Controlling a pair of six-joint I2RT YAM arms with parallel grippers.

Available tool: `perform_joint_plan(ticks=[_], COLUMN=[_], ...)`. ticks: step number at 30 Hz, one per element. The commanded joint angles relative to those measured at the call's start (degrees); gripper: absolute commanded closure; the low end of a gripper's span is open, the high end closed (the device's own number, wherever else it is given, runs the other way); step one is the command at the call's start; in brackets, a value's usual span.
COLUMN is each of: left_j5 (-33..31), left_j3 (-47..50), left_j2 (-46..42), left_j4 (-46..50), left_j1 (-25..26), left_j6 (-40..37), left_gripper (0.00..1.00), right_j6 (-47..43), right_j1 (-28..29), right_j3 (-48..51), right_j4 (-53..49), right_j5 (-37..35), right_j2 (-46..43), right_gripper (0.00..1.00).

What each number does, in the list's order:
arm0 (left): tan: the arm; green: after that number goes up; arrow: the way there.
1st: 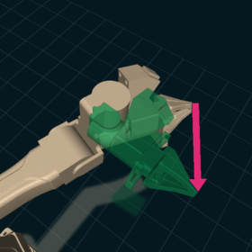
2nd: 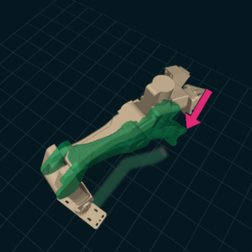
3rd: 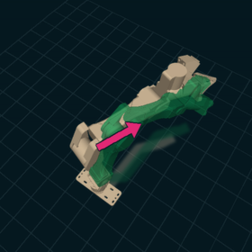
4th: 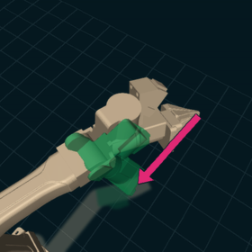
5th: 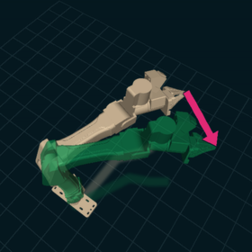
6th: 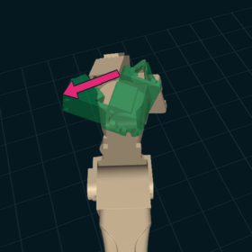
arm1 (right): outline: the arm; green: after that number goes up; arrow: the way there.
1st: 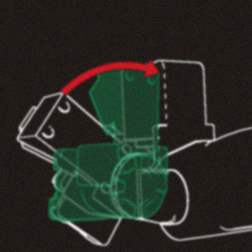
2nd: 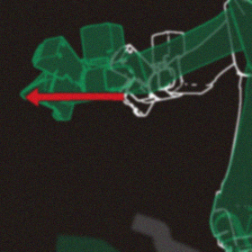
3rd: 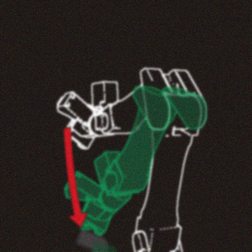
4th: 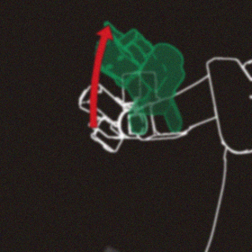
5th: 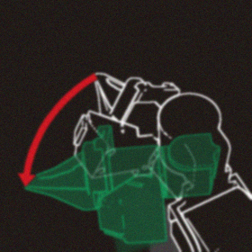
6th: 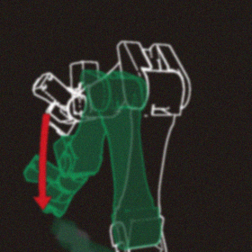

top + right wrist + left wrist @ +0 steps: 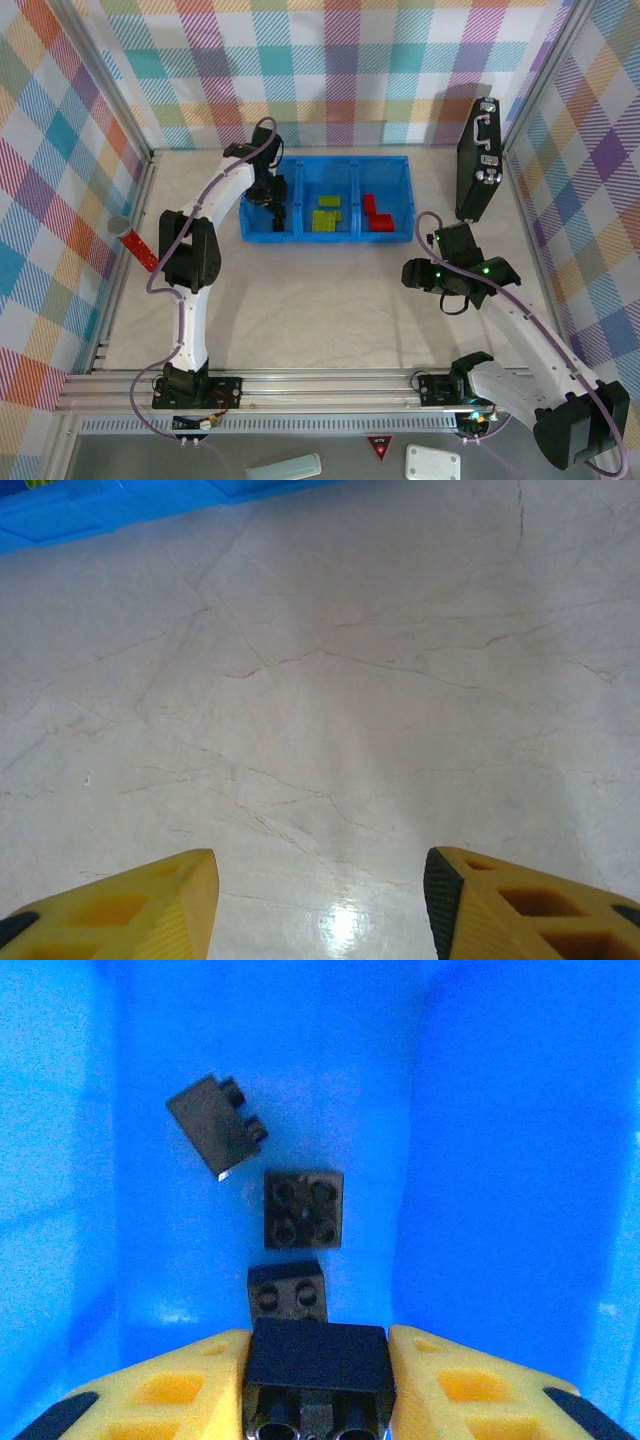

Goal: Sort the legos into containers by color
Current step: Place the lego in the container.

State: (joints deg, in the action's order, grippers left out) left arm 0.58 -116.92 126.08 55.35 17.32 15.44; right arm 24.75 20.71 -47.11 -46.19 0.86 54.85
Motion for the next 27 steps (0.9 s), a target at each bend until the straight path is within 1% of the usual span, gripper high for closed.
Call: perform_joint_plan(ticks=[1, 4, 9, 19, 23, 27], left_j5=[0.72, 1.34, 1.88, 0.3, -0.43, 0.22], left_j3=[-4.21, -6.21, -6.83, -7.15, -8.88, -10.75], left_j2=[3.14, 5.57, 7.85, 10.37, 12.38, 14.47], left_j4=[-0.13, -1.76, -6.27, -14.74, -14.92, -14.48], left_j1=[-0.69, -1.1, -1.98, -2.29, -2.29, -2.29], left_j6=[-1.86, -2.15, -2.07, -4.87, -5.05, -5.07], left_gripper=[0.64, 0.63, 0.63, 0.63, 0.63, 0.63], right_j6=[1.13, 1.34, 1.78, 2.12, 2.31, 2.4], right_j1=[0.38, 0.38, 0.38, 0.38, 0.38, 0.38], right_j3=[0.35, 0.35, 0.72, 1.0, 0.71, 0.55], right_j4=[-1.37, -1.64, -1.75, -2.06, -2.36, -2.67], right_j5=[-0.26, -0.37, -0.16, -0.07, -0.64, -1.2], right_j2=[-0.99, -1.59, -2.03, -2.94, -3.27, -3.79], right_gripper=[0.42, 0.42, 0.41, 0.41, 0.41, 0.41])
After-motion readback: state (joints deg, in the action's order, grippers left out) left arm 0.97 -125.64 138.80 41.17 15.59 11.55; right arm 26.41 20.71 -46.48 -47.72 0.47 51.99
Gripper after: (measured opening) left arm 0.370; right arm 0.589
